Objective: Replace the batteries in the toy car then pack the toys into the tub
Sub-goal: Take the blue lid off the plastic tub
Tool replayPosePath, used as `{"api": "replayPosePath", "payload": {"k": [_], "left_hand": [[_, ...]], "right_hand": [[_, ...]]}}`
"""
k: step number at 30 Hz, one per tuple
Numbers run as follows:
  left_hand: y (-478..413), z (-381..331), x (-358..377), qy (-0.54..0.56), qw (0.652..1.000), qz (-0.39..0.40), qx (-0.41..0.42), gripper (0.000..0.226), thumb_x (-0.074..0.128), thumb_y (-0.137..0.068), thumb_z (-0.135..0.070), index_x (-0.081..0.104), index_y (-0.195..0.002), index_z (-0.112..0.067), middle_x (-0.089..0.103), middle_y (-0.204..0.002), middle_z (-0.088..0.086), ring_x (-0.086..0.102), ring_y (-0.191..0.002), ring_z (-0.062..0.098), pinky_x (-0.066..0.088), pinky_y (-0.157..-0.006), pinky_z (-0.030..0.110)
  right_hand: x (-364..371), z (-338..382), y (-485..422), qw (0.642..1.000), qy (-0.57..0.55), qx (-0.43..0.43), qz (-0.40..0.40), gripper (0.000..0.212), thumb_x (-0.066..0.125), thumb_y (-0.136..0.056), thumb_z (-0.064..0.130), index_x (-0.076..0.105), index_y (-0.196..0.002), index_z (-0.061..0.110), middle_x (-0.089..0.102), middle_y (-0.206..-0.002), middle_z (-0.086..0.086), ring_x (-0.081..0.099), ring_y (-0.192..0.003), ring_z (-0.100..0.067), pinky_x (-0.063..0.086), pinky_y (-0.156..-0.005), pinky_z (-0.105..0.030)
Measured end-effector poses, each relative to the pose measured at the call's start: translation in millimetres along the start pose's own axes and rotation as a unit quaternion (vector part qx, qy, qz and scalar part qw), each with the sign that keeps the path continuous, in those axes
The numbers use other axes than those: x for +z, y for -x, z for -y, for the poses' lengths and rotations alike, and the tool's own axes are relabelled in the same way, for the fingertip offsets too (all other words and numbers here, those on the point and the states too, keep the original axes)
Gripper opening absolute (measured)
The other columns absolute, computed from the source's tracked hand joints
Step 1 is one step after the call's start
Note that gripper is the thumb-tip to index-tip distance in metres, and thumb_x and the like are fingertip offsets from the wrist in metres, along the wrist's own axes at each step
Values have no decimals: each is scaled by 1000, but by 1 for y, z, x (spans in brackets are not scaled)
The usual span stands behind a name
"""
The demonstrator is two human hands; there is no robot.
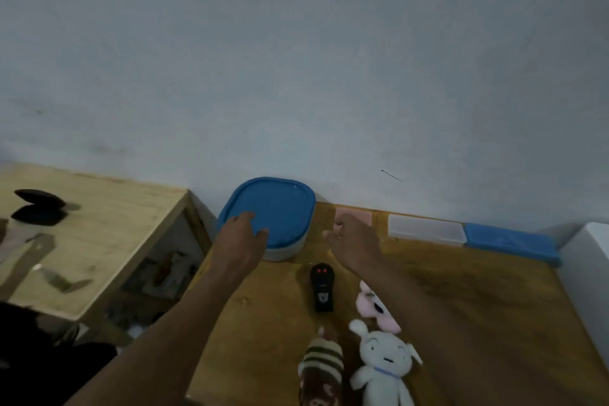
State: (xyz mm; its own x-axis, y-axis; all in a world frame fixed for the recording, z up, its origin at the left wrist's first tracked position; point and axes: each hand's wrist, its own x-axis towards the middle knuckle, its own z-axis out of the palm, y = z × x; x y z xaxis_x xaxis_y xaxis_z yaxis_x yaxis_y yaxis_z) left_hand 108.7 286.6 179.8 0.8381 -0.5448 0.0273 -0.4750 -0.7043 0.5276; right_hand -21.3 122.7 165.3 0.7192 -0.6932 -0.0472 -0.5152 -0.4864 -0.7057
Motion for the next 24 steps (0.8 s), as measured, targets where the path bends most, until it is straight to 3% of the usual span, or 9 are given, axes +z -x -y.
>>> {"api": "replayPosePath", "payload": {"k": [5, 11, 16, 19, 24], "left_hand": [[-18, 29, -15, 4, 1000, -10, -12, 53, 57, -94, -32, 44, -139, -7, 56, -132, 15, 58, -113, 28, 49, -92, 37], [-76, 69, -16, 18, 1000, 25, 8, 52, 59, -91, -33, 48, -133, -7, 61, -119, 13, 61, -101, 25, 57, -82, 39], [-133, 91, -13, 57, 994, 89, -8, 65, 66, -89, -30, 36, -141, -6, 47, -133, 17, 54, -115, 30, 52, -86, 37], [-157, 101, -8, 68, 988, 137, -11, 75, 73, -83, -32, 33, -142, -7, 44, -137, 17, 50, -120, 31, 49, -92, 38], [-184, 111, -1, 30, 981, 194, 8, 79, 82, -70, -33, 41, -134, -14, 45, -124, 11, 52, -111, 29, 53, -93, 40]], "right_hand": [[19, 17, -12, 1000, 13, 29, 2, 38, 57, -93, 32, 53, -124, 11, 63, -121, -7, 59, -107, -22, 49, -89, -35], [48, 38, -52, 995, 32, 96, -3, 30, 57, -94, 29, 59, -114, 7, 67, -105, -8, 63, -92, -22, 51, -79, -33], [81, 45, -92, 987, 34, 157, -12, 29, 60, -91, 37, 61, -100, 9, 64, -84, -1, 57, -65, -9, 46, -52, -22], [96, 49, -105, 981, 28, 190, -22, 31, 65, -87, 39, 60, -106, 14, 63, -88, 1, 58, -71, -12, 49, -58, -24], [109, 53, -119, 972, 59, 228, -16, 51, 77, -75, 41, 57, -116, 17, 66, -107, -1, 61, -88, -16, 50, -68, -25]]}}
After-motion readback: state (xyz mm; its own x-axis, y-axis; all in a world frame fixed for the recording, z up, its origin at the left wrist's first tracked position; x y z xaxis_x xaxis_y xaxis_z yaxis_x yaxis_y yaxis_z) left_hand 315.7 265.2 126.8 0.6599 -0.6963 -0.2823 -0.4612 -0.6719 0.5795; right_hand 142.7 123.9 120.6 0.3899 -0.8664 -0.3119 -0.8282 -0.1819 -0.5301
